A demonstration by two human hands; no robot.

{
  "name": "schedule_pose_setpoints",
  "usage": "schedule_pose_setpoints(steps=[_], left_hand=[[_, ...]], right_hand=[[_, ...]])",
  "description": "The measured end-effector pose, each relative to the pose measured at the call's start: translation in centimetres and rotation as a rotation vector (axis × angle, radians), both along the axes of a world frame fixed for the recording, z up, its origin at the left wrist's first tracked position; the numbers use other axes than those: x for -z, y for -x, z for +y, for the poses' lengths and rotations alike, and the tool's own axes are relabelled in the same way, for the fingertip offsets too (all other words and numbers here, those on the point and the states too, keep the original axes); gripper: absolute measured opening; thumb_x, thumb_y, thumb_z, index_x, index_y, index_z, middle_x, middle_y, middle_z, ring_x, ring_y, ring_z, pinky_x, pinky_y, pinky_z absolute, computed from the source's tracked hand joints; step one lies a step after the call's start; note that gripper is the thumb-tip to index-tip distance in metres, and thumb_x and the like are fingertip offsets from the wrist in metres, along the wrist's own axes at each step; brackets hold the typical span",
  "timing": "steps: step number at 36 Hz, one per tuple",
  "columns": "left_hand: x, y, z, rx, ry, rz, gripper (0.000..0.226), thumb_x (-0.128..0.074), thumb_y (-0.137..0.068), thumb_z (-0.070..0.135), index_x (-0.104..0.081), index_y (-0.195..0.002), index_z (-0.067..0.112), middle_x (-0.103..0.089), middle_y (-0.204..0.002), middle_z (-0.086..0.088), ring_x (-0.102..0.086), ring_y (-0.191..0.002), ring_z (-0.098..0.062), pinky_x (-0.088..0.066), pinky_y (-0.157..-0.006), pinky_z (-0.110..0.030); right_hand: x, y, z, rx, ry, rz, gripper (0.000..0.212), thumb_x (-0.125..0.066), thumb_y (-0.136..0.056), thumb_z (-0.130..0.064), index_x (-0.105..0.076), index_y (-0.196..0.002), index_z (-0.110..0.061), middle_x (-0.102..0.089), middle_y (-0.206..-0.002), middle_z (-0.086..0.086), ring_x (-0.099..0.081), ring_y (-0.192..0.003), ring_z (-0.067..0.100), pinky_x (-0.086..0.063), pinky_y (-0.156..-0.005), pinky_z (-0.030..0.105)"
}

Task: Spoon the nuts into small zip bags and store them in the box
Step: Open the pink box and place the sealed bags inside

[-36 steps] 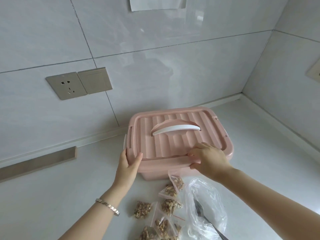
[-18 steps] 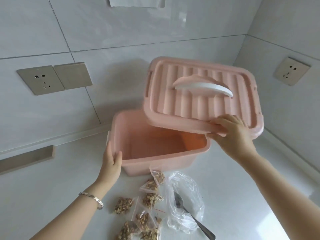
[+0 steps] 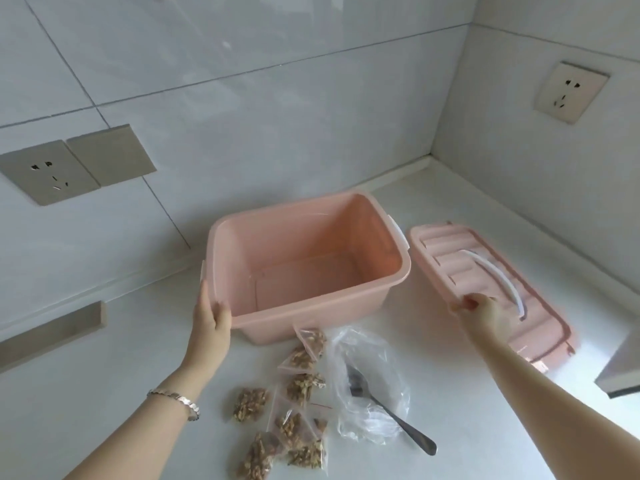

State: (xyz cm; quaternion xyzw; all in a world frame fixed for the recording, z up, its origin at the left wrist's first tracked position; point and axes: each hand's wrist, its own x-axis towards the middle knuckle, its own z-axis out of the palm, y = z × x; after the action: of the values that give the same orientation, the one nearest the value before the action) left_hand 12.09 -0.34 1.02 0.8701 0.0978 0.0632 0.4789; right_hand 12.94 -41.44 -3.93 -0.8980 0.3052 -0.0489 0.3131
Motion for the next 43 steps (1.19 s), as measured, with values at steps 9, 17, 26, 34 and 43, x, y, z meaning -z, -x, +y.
schedule_pose_setpoints(steps=[9,17,26,34,43], left_hand=[[0.0,0.4,-0.5,-0.048,0.037,0.056,0.054,-0.033,-0.099,0.013,-0.009,-0.148,0.014,-0.018,-0.154,-0.004,-0.022,-0.139,-0.017,-0.015,-0.1,-0.015],[-1.1,0.3,-1.0,0.0,0.052,0.098,0.057,-0.034,-0.099,0.017,-0.004,-0.148,0.013,-0.016,-0.154,-0.003,-0.02,-0.138,-0.011,-0.013,-0.098,-0.01],[1.1,5.4,0.5,-0.197,-0.096,-0.004,0.036,-0.043,-0.094,0.007,-0.039,-0.129,-0.001,-0.042,-0.123,-0.008,-0.043,-0.112,-0.016,-0.035,-0.095,-0.025],[5.7,8.5,1.1,0.497,-0.448,0.431,0.076,-0.065,-0.082,0.031,-0.023,-0.143,0.017,-0.033,-0.145,0.0,-0.028,-0.135,-0.017,-0.026,-0.109,-0.028],[7.3,7.5,-0.3,0.482,-0.621,0.45,0.05,-0.059,-0.08,0.02,-0.045,-0.128,0.021,-0.053,-0.127,0.003,-0.047,-0.119,-0.02,-0.04,-0.095,-0.033]], right_hand=[[3.8,2.8,2.4,-0.06,0.099,0.213,0.023,-0.063,-0.079,-0.016,-0.064,-0.1,-0.006,-0.056,-0.107,0.016,-0.047,-0.105,0.035,-0.039,-0.084,0.036],[0.9,4.2,5.4,-0.086,-0.038,0.048,0.033,-0.051,-0.084,-0.004,-0.059,-0.116,-0.005,-0.055,-0.115,0.017,-0.05,-0.109,0.034,-0.04,-0.093,0.037],[-6.5,9.0,20.2,-0.852,-0.128,0.063,0.021,-0.052,-0.087,-0.015,-0.064,-0.104,-0.019,-0.062,-0.098,-0.004,-0.059,-0.084,0.012,-0.045,-0.074,0.021],[-1.5,9.9,25.7,-0.941,0.226,0.598,0.043,-0.045,-0.093,-0.032,-0.039,-0.129,-0.009,-0.052,-0.126,0.009,-0.05,-0.116,0.024,-0.044,-0.088,0.032],[-0.1,9.5,25.2,-0.749,-0.056,0.576,0.037,-0.05,-0.088,-0.01,-0.045,-0.124,-0.013,-0.059,-0.113,0.006,-0.06,-0.101,0.023,-0.051,-0.08,0.03]])
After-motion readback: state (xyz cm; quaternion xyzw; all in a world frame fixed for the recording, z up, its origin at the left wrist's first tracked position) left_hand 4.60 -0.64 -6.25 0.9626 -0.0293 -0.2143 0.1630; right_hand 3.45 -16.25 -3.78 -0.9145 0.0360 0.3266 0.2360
